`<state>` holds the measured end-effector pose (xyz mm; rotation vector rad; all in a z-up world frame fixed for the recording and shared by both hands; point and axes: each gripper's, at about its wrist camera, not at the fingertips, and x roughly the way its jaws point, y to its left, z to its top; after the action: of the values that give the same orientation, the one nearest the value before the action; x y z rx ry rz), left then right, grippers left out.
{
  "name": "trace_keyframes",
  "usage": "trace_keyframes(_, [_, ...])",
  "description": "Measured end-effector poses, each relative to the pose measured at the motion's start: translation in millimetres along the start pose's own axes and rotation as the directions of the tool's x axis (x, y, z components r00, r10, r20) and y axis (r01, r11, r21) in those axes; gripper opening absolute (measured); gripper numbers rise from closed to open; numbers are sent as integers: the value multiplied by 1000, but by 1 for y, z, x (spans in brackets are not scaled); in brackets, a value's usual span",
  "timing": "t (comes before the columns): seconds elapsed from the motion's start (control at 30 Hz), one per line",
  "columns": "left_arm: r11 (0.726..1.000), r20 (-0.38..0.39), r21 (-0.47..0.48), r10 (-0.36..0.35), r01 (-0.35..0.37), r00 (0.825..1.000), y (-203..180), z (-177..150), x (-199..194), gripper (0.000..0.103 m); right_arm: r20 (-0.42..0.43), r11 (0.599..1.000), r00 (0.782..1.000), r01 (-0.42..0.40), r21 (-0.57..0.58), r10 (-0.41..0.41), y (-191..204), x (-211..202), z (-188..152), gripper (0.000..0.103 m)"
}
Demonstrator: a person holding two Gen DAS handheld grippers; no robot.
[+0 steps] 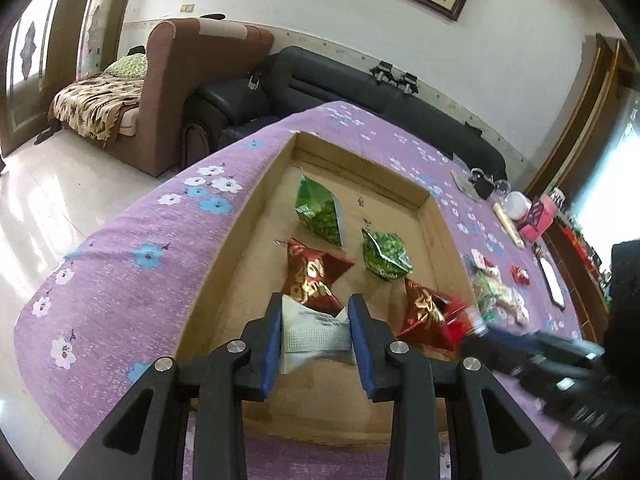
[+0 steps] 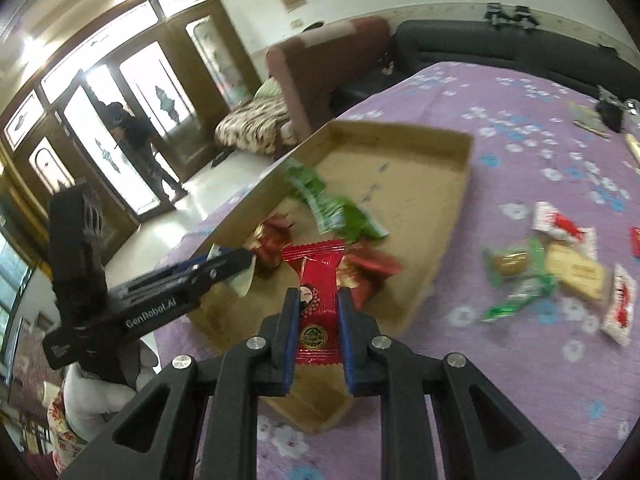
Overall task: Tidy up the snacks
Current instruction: 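Carry the white packet and red stick pack toward the cardboard box, then open both tools over the cardboard box to drop the two packets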
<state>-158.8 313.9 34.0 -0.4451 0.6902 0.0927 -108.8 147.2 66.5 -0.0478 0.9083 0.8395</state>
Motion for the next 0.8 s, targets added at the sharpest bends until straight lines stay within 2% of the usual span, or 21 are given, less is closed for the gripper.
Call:
trace_keyframes(0.1, [1000, 16, -18, -11, 11, 1000, 5, 4, -6, 35, -30, 999, 1000, 6, -32, -7, 11, 18, -2, 18])
trace_keyframes(0.23, [999, 44, -43, -26, 28, 999, 12, 6, -16, 49, -55, 999, 998, 10, -41, -13, 16, 34, -2, 18])
trace_keyframes(0.33, [998, 76, -52, -34, 38, 997, 15, 8, -23, 64, -57, 999, 998, 20, -46, -23, 17, 41, -2, 19])
trace_keyframes(0.4, [998, 98, -58, -30, 35, 995, 15, 9, -28, 81, -49, 998, 999, 22, -56, -25, 20, 40, -3, 27])
trace_keyframes(0.43, [997, 113, -72, 8, 1, 994, 14, 10, -32, 86, -41, 998, 999, 23, -60, -25, 21, 38, -4, 29])
trace_keyframes(0.47, [996, 124, -85, 40, -30, 992, 14, 11, -35, 96, -29, 998, 999, 21, -65, -23, 23, 35, -4, 33])
trace_keyframes(0.53, [993, 150, -105, 68, -53, 986, 13, 13, -41, 100, -1, 997, 1000, 13, -73, -13, 26, 24, -4, 34])
trace_keyframes(0.57, [993, 163, -111, 50, -32, 985, 14, 13, -44, 100, 12, 997, 1000, 13, -73, -12, 26, 18, -3, 35])
trace_keyframes(0.63, [988, 190, -142, -32, 60, 981, 17, 11, -50, 100, 49, 997, 999, 23, -70, -19, 24, 3, -4, 39])
trace_keyframes(0.73, [961, 181, -189, -167, 201, 969, 19, 9, -48, 100, 103, 998, 994, 54, -41, -49, 8, -24, -5, 44])
trace_keyframes(0.8, [956, 154, -189, -197, 224, 968, 13, 8, -45, 100, 131, 997, 988, 80, -5, -79, -9, -42, -6, 45])
